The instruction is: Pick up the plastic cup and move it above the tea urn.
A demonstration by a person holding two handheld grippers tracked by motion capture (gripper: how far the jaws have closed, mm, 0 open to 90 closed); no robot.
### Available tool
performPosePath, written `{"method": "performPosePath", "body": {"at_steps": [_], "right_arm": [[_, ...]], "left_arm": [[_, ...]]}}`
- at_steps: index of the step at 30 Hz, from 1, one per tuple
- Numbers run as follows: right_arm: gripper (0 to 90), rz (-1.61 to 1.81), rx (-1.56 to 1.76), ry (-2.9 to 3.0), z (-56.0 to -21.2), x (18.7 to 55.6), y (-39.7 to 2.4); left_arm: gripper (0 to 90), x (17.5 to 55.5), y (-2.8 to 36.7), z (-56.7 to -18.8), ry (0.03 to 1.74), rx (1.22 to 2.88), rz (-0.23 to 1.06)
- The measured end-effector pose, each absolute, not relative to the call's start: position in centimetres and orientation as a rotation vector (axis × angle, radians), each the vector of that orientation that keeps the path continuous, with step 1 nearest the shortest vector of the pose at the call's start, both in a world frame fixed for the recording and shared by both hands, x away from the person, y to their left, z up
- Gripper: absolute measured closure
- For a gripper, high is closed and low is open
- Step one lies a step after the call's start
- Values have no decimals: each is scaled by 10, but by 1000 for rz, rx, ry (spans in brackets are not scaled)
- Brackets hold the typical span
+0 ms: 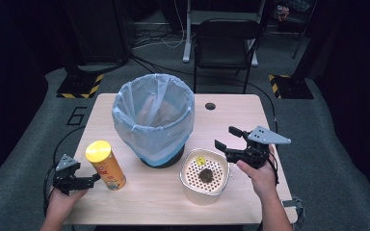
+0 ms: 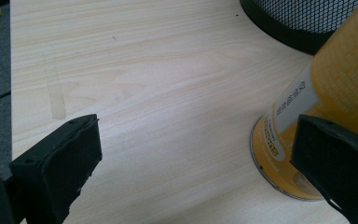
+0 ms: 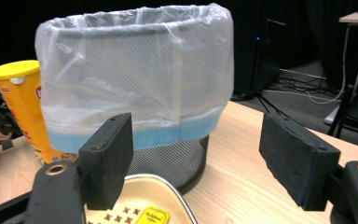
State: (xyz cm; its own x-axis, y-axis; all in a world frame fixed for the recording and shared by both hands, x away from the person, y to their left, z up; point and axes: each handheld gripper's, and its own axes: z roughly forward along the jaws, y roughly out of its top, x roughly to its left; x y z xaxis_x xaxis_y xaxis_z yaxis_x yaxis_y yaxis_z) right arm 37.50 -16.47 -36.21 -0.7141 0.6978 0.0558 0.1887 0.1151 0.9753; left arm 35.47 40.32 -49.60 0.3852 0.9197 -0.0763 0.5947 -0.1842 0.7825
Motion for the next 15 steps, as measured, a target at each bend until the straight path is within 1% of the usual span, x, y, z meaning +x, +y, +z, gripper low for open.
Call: {"method": "performPosePath", "body": {"at_steps": [10,15], "right_arm": [[256,1599,904,1959,-369,372,-178],[245,1596,915,1952,-370,371,-183]], "left_arm": [[2,350,407,-471,1285,1943,492],[2,341,409,-465,1254,1929,484]]}}
